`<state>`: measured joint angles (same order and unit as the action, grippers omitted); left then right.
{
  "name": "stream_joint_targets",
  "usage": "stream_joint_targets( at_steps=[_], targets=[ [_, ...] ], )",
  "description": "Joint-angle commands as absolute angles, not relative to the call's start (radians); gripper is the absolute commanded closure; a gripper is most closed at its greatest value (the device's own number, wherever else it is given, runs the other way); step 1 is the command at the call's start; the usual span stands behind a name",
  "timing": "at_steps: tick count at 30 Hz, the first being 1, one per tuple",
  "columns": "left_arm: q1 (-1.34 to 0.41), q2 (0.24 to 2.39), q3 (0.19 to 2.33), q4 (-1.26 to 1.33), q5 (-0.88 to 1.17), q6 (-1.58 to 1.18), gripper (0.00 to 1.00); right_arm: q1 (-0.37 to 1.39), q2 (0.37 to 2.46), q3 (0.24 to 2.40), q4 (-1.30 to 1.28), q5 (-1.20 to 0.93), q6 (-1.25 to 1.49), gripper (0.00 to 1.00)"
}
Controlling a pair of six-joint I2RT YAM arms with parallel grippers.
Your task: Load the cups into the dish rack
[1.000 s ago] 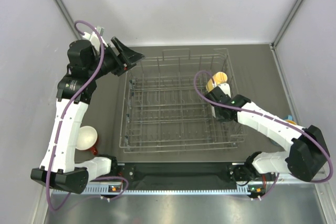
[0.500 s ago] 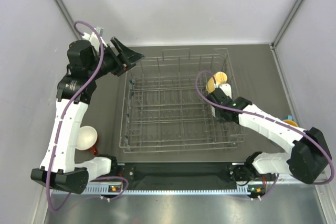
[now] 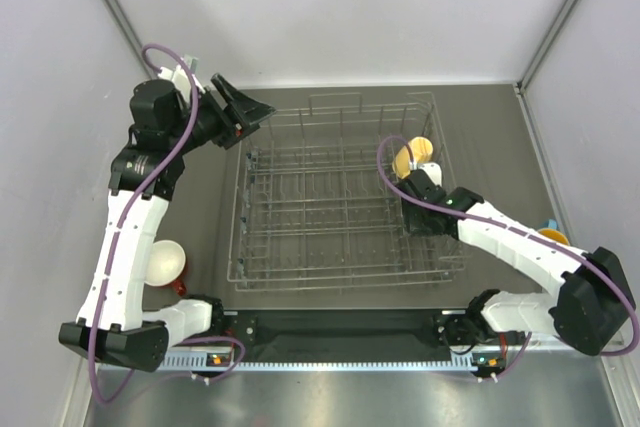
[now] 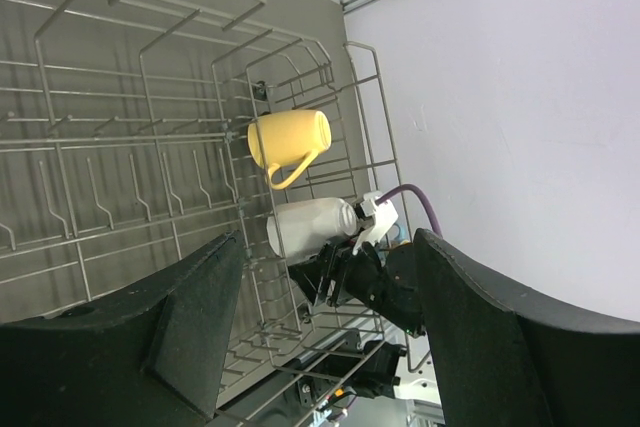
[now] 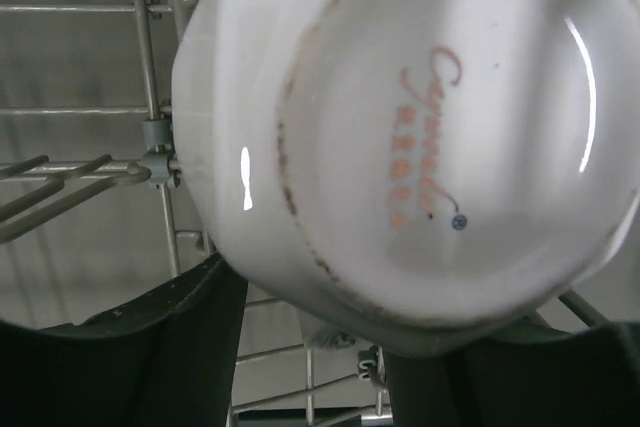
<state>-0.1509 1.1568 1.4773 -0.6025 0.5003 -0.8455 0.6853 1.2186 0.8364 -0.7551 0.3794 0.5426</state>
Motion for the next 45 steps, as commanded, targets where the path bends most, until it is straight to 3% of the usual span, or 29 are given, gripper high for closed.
stream_joint_targets(
  at_steps=[1, 10, 16, 28, 32, 45],
  targets=[
    [-0.144, 1.126, 1.471, -0.564, 0.502, -0.854, 0.27, 0.692, 1.203, 0.914, -0.791, 0.370, 0.545, 0.48],
    [-0.141, 1.117, 1.460, -0.577, 0.477, -0.859, 0.27, 0.693, 1.144, 1.017, -0.888, 0.353, 0.537, 0.43],
    [-0.137, 1.140, 1.518, -0.722, 0.401, -0.824, 0.30, 0.695, 1.114, 1.069, -0.951, 0.341, 0.535, 0.38],
    [-0.111, 1.149, 1.611, -1.115, 0.037, -0.798, 0.30, 0.698, 1.055, 1.124, -0.970, 0.310, 0.450, 0.30],
    [-0.097, 1.187, 1.620, -1.241, -0.039, -0.824, 0.34, 0.698, 1.081, 1.167, -0.933, 0.201, 0.388, 0.28],
    [0.064, 1.239, 1.536, -1.486, -0.314, -0.893, 0.32, 0.698, 1.060, 1.256, -0.865, 0.005, 0.321, 0.26]
  ],
)
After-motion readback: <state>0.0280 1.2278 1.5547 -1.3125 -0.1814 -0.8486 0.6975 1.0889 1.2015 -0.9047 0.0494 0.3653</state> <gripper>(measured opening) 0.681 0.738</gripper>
